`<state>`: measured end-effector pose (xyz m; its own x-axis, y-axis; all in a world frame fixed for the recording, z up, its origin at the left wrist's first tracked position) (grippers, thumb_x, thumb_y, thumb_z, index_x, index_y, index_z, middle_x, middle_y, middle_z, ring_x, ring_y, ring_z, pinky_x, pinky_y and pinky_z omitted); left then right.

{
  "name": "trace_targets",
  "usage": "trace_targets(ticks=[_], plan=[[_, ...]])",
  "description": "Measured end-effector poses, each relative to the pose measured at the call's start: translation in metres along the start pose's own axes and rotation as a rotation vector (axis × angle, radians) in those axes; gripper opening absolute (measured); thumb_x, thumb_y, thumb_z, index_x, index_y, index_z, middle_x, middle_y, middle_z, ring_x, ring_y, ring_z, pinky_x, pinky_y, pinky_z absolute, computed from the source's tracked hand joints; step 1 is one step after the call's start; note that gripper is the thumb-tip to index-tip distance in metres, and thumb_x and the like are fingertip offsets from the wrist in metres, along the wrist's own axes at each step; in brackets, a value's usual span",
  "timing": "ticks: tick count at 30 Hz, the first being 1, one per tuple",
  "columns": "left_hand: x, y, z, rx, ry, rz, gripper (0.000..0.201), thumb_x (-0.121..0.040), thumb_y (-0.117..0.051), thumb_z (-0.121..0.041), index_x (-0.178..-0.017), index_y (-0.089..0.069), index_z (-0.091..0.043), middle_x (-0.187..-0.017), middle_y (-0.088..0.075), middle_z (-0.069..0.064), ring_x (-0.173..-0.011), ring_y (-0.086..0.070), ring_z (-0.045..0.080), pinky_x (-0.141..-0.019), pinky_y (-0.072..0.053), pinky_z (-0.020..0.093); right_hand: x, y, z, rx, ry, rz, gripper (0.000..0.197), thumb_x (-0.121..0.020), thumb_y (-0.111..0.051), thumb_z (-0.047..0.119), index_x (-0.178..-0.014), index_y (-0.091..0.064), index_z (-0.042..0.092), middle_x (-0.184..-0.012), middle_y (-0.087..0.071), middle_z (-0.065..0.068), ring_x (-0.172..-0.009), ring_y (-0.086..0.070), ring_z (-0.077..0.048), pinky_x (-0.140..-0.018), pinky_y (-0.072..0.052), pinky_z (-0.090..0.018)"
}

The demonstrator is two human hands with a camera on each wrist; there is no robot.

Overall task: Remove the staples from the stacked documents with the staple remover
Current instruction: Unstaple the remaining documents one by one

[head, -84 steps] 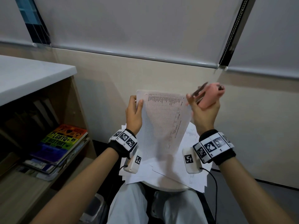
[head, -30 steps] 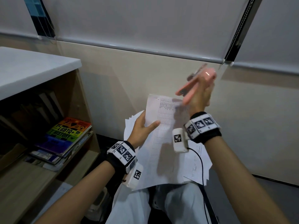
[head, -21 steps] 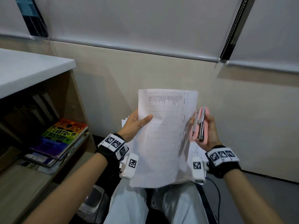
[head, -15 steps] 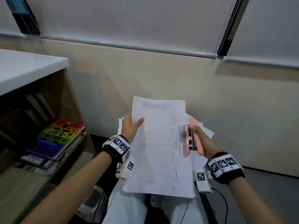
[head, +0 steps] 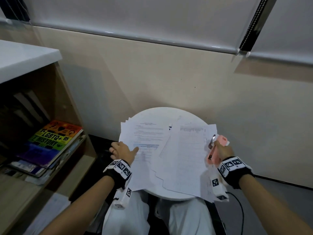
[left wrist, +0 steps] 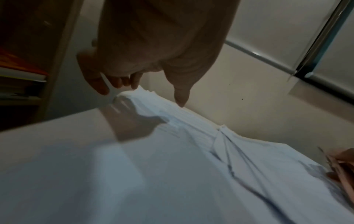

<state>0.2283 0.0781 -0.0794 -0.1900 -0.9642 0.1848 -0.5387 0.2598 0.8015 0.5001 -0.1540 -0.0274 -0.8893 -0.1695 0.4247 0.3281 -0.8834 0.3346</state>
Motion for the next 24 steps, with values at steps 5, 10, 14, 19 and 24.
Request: trace_targets(ticks=[5,10,14,19,24], plan=[[-0.005,-0.014,0.01,-0.098,-0.041,-0.036,0.071,-0.076,-0.072,-0.047,-0.122,-0.044,0.0,-0.13,-0.032,0.016,-0.121,-0.032,0.034,-0.096,-0.039,0.046,-0.063,-0.013,-0.04,-0.024,0.008,-0.055,0.056,-0.066,-0.067,0.053,-0.098,-0.058,0.009,-0.105,-0.063,-0.015,-0.077,-0.062,-0.03,-0.079,-0.053,-0.047],[-0.006,-0.011,0.0,-0.109,0.038,0.007,0.082,-0.07,-0.08,-0.038,-0.127,-0.037,0.001,-0.134,-0.035,0.019,-0.126,-0.033,0.037,-0.1,-0.035,0.048,0.019,-0.028,-0.016,0.175,0.141,-0.048,0.04,-0.084,-0.065,0.035,-0.101,-0.052,0.001,-0.102,-0.053,-0.014,-0.089,-0.055,-0.031,-0.075,-0.048,-0.033],[-0.018,-0.008,-0.002,-0.064,0.074,0.076,0.077,-0.069,-0.081,-0.036,-0.126,-0.041,-0.001,-0.134,-0.045,0.015,-0.131,-0.03,0.036,-0.103,-0.03,0.048,0.051,-0.055,-0.042,0.134,0.019,0.293,0.027,-0.092,-0.054,0.029,-0.091,-0.057,0.003,-0.079,-0.057,-0.01,-0.065,-0.054,-0.021,-0.05,-0.04,-0.025],[-0.03,-0.004,0.01,0.122,0.017,0.071,0.026,-0.088,-0.062,-0.033,-0.099,-0.058,-0.009,-0.127,-0.045,0.019,-0.12,-0.032,0.038,-0.098,-0.034,0.045,0.05,-0.075,-0.067,0.083,-0.015,0.233,0.042,-0.087,-0.06,0.033,-0.114,-0.044,0.005,-0.106,-0.055,-0.014,-0.094,-0.054,-0.029,-0.077,-0.044,-0.036],[-0.029,0.013,0.036,0.5,-0.138,-0.253,0.021,-0.09,-0.062,-0.013,-0.105,-0.06,0.001,-0.132,-0.035,0.019,-0.114,-0.039,0.034,-0.097,-0.035,0.035,0.047,-0.075,-0.065,0.072,-0.004,0.25,0.044,-0.086,-0.06,0.031,-0.117,-0.044,0.004,-0.106,-0.056,-0.016,-0.097,-0.057,-0.032,-0.081,-0.047,-0.039]])
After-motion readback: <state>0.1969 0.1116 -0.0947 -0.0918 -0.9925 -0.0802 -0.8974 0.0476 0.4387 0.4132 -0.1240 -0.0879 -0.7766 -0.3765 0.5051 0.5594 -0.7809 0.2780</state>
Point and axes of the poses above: each hand's wrist, its own x-axis away from the middle knuckle, its own y-axis out of the back of the hand, z = x × y, the point moved 2 cm from there along -x, towards the middle knuckle
